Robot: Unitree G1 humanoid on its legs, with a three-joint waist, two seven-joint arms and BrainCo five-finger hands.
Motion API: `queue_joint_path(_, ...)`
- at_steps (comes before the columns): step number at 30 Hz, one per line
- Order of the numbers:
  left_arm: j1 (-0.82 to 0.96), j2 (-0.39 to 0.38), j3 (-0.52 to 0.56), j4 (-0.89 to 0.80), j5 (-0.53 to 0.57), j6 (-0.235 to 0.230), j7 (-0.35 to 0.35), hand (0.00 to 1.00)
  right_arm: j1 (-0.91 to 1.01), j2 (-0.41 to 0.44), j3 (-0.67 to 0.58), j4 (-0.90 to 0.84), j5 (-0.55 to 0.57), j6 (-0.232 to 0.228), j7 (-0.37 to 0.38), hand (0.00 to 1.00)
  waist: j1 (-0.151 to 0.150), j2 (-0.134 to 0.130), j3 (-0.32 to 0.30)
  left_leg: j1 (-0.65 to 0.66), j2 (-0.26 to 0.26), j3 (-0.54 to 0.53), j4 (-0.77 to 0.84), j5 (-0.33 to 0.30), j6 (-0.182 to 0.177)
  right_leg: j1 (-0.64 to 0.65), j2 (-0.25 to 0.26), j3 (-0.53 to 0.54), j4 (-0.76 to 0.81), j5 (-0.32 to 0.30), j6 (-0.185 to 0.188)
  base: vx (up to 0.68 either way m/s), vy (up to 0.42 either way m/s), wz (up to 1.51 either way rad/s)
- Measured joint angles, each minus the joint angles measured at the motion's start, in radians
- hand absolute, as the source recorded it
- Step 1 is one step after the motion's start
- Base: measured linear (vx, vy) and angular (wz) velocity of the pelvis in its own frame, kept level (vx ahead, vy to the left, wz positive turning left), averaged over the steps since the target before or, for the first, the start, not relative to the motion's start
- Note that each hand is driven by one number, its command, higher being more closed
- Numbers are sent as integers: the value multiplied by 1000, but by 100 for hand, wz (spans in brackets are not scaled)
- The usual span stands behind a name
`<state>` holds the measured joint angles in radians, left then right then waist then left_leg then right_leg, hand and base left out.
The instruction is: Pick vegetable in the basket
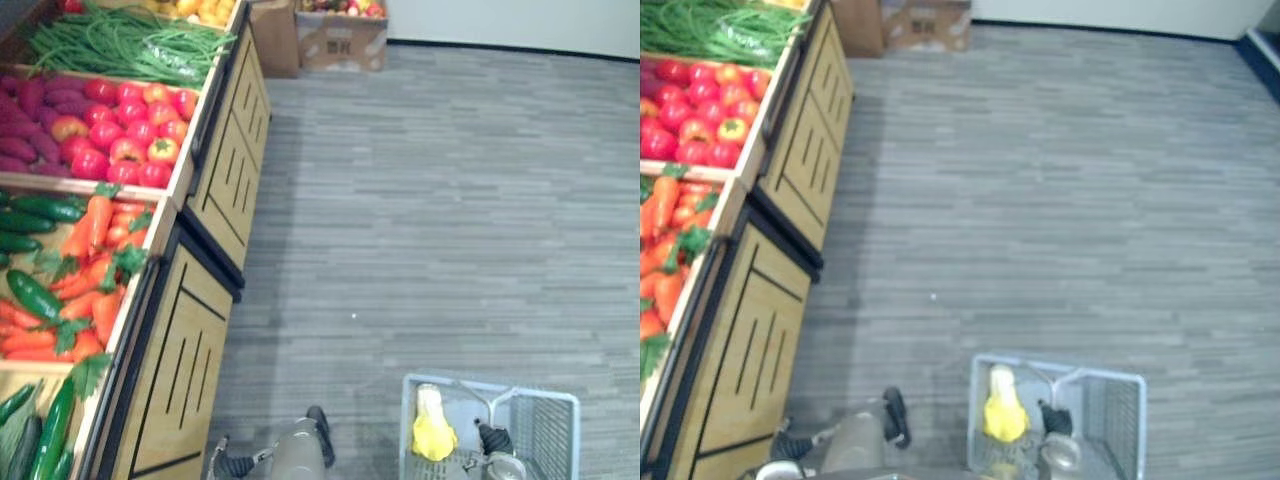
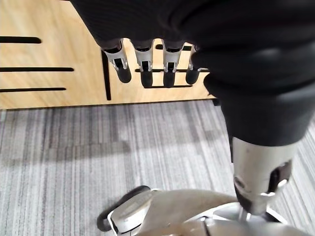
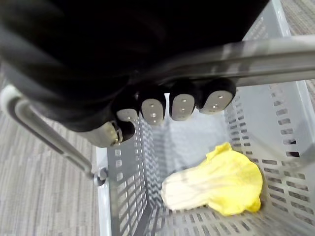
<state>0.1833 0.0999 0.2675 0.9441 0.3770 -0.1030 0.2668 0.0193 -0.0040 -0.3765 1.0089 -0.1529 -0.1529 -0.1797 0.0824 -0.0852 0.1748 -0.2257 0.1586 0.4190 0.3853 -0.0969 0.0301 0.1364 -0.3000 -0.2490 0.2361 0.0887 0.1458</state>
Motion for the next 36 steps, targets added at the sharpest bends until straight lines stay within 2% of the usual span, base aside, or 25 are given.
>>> queue_joint_path(2, 2, 24, -39, 12, 9, 6, -1, 0, -4, -13, 10, -3, -3, -26, 2, 100, -19, -17, -11, 78, -33, 0, -90, -31, -10, -111, -40, 51, 239, 73, 34, 304, 147, 6)
queue_joint_path(4, 6, 36, -77, 10, 21, 6, -3, 0, -16, -33, 28, 5, -4, -21, 2, 100, -36, -15, -7, 152, -40, -1, -154, -76, -6, -195, -62, 82, 444, 194, 28, 341, 89, 25)
queue_joint_path(5, 5, 53, -96, 10, 21, 7, -8, 0, -24, -30, 35, 13, -4, -24, 3, 100, -40, -21, 2, 197, -48, -5, -178, -94, -9, -267, -70, 92, 610, 123, 18, 406, 30, 17)
queue_joint_path(6, 5, 61, -109, 10, 21, 9, -10, 0, -28, -27, 39, 12, -4, -28, 11, 100, -41, -18, 5, 244, -47, -5, -198, -96, -10, -328, -54, 83, 729, -5, -9, 270, -9, 3)
queue_joint_path(7, 6, 59, -113, 10, 21, 9, -10, 0, -27, -27, 39, 9, -3, -31, 12, 100, -42, -9, 10, 278, -45, -5, -219, -96, -10, -345, -40, 64, 755, -59, -24, 311, -36, -3)
queue_joint_path(8, 7, 57, -116, 10, 21, 9, -11, 0, -28, -27, 38, -3, -1, -33, 13, 100, -51, 6, 14, 332, -38, -6, -248, -96, -11, -367, -14, 6, 729, -161, -64, 191, -42, 3)
queue_joint_path(9, 5, 56, -116, 8, 21, 9, -12, 0, -27, -27, 38, -9, 0, -33, 13, 100, -57, 11, 13, 345, -35, -9, -253, -98, -14, -375, -1, -25, 675, -199, -72, 214, -94, 19)
queue_joint_path(10, -8, 53, -114, 0, 21, 6, -13, 0, -27, -28, 36, -13, 1, -35, 13, 100, -62, 13, 13, 357, -31, -21, -259, -110, -33, -398, 23, -84, 520, -223, -82, 195, -152, 34)
queue_joint_path(12, -34, 51, -111, 2, 21, 3, -15, 0, -34, -26, 28, -11, 3, -35, 13, 100, -58, 1, 18, 358, -34, -36, -255, -133, -71, -418, 57, -100, 227, -199, -66, 219, -219, 36)
queue_joint_path(13, -34, 43, -106, 4, 21, 3, -17, 0, -34, -23, 21, -12, 5, -32, 13, 100, -59, -3, 17, 365, -33, -51, -244, -144, -89, -414, 70, -94, 94, -148, -63, 289, -294, 35)
queue_joint_path(14, -38, 26, -100, 19, 22, 6, -19, 0, -32, -21, -6, -8, 5, -26, 13, 100, -57, 4, 23, 393, -15, -75, -239, -165, -123, -381, 97, -82, 14, -42, -94, 357, -344, 24)
queue_joint_path(15, -31, -9, -79, 23, 28, 2, -25, 0, -30, -24, -23, -14, 3, -21, 10, 100, -52, 41, 21, 395, 22, -68, -253, -164, -135, -365, 137, -99, 7, -47, -94, 294, -256, 12)
queue_joint_path(17, -35, -30, -73, 24, 38, 1, -31, 0, -37, -30, -50, -23, 3, -21, 9, 100, -52, 70, 23, 418, 35, -72, -297, -151, -161, -394, 150, -99, 83, -119, -103, 228, -173, 2)
queue_joint_path(20, -41, -28, -72, 42, 39, -3, -34, 0, -30, -30, -82, -29, 4, -20, 14, 100, -53, 72, 18, 458, 40, -82, -332, -134, -184, -413, 131, -116, 209, -243, -103, 189, -142, 21)
queue_joint_path(22, -41, -29, -70, 42, 38, -3, -34, 0, -28, -25, -91, -23, 4, -16, 14, 100, -54, 68, 17, 446, 45, -112, -303, -115, -186, -395, 121, -139, 216, -279, -103, 156, -125, 41)
queue_joint_path(24, -41, -28, -64, 39, 38, -3, -33, 0, -25, -24, -91, -4, 4, -3, 14, 100, -54, 69, 15, 348, 72, -175, -124, -114, -187, -346, 122, -177, 160, -282, -104, 144, -101, 49)
queue_joint_path(25, -38, -27, -62, 32, 38, -2, -33, 0, -25, -27, -91, 3, 4, 3, 14, 100, -53, 72, 14, 275, 91, -209, 25, -100, -210, -310, 123, -197, 128, -277, -104, 192, -80, 49)
queue_joint_path(26, -38, -26, -61, 31, 38, -1, -32, 0, -25, -30, -89, 13, 3, 7, 14, 100, -51, 72, 15, 224, 107, -228, 137, -71, -254, -278, 123, -214, 108, -271, -104, 182, -41, 43)
queue_joint_path(28, -37, -24, -50, 30, 35, -3, -28, 0, -21, -34, -87, 31, 1, 18, 11, 100, -48, 67, 20, 145, 140, -234, 314, -42, -271, -201, 115, -248, 58, -265, -99, 238, 5, 43)
queue_joint_path(30, -40, -22, -39, 31, 31, -3, -28, 0, -7, -30, -89, 31, -1, 20, 6, 100, -51, 68, 19, 89, 152, -167, 358, -72, -252, -129, 98, -282, 7, -252, -80, 245, 67, 50)
queue_joint_path(32, -44, -24, -33, 9, 21, -2, -25, 0, 7, -34, -105, 30, 0, 21, -10, 100, -51, 64, 20, 26, 138, -17, 194, -97, -183, -73, 55, -333, -34, -231, -43, 241, 206, 60)
queue_joint_path(33, -44, -34, -32, 9, 20, 1, -13, 0, 15, -39, -122, 27, 0, 22, -12, 100, -51, 77, 14, 19, 112, 29, 1, -4, -113, -57, 48, -356, -49, -218, -21, 236, 260, 50)
queue_joint_path(34, -41, -47, -32, 11, 20, 4, -7, 0, 18, -49, -129, 27, 0, 22, -12, 100, -49, 93, 6, 16, 100, 39, -97, 69, -86, -55, 55, -360, -53, -215, -12, 247, 286, 54)
queue_joint_path(35, -48, -40, -15, 13, 19, 9, -4, 0, 16, -33, -134, 27, 1, 28, -10, 100, -51, 73, 2, 38, 50, 41, -152, 80, -55, -41, 30, -361, -76, -209, -2, 265, 296, 56)
queue_joint_path(36, -48, -33, -14, 9, 20, 12, 2, 0, 16, -14, -133, 24, 3, 31, -10, 100, -51, 47, -9, 38, 11, 32, -196, 84, -50, -41, 20, -353, -105, -203, 3, 250, 252, 57)
